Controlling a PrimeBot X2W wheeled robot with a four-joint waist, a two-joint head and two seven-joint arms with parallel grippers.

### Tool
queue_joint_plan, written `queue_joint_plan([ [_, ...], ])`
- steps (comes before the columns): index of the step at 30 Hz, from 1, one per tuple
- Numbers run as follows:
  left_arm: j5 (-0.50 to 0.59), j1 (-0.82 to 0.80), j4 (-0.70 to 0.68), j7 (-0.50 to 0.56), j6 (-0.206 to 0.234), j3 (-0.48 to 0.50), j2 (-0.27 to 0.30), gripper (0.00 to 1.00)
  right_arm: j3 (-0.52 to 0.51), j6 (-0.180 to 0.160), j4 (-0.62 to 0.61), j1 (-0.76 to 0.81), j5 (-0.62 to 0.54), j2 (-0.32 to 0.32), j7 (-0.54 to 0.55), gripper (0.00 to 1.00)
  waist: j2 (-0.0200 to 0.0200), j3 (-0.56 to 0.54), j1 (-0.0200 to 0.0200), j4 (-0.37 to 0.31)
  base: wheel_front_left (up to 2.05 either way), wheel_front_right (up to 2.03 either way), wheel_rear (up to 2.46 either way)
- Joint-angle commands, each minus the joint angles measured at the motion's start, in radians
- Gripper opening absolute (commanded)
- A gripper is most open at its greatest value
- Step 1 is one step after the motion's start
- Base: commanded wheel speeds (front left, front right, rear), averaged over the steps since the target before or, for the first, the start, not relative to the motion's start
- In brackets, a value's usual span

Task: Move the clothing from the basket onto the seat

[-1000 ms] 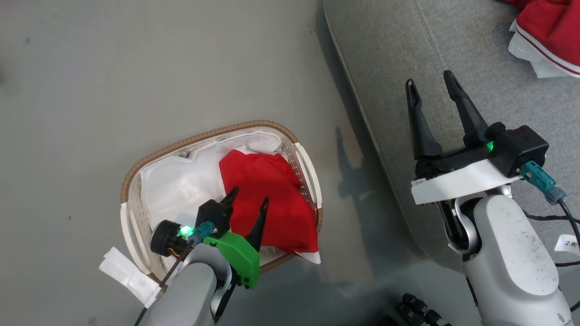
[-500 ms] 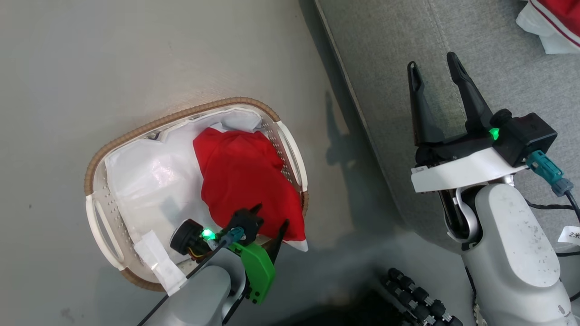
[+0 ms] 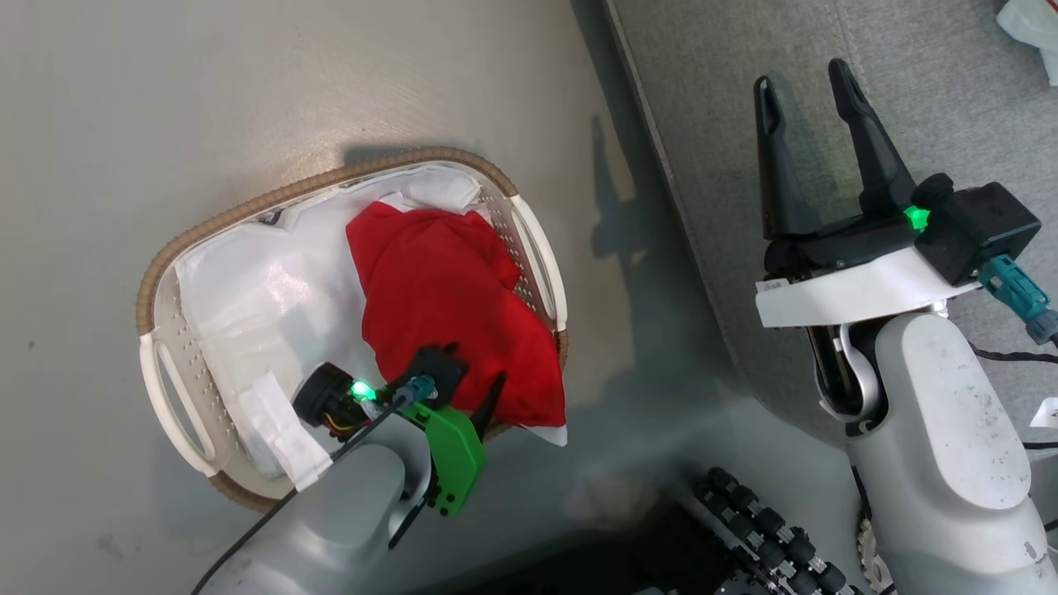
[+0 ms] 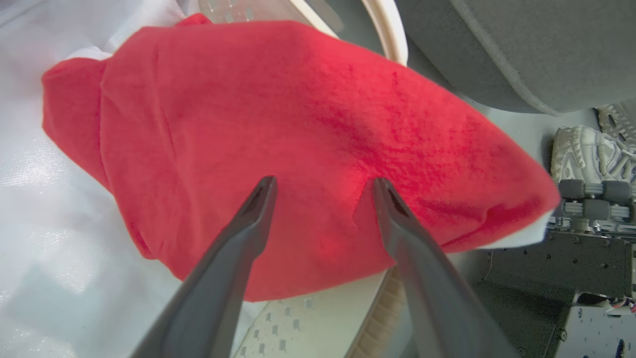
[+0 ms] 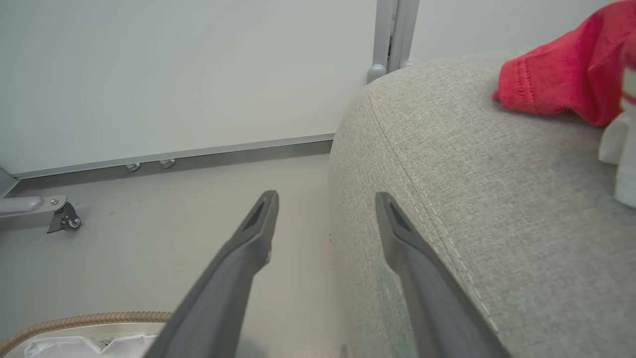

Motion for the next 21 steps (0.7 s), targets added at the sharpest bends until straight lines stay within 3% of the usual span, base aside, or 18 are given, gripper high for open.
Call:
queue_joint_plan([
  [1,-0.009,-0.028,0.013,0.001,0.001,-0.005,0.002,1.0,-0.004,-0.001,-0.01,-0.017,0.003,-0.001,-0.002,1.0,0.0,0.024,-0.0001,-0.001,0.0,0.0,0.0],
  [21,-0.049,-0.199,0.188,0.004,0.007,-0.024,-0.013,1.0,-0.003,-0.001,-0.138,-0.05,-0.004,0.001,-0.002,1.0,0.0,0.15,-0.0001,-0.028,0.0,0.0,0.0],
])
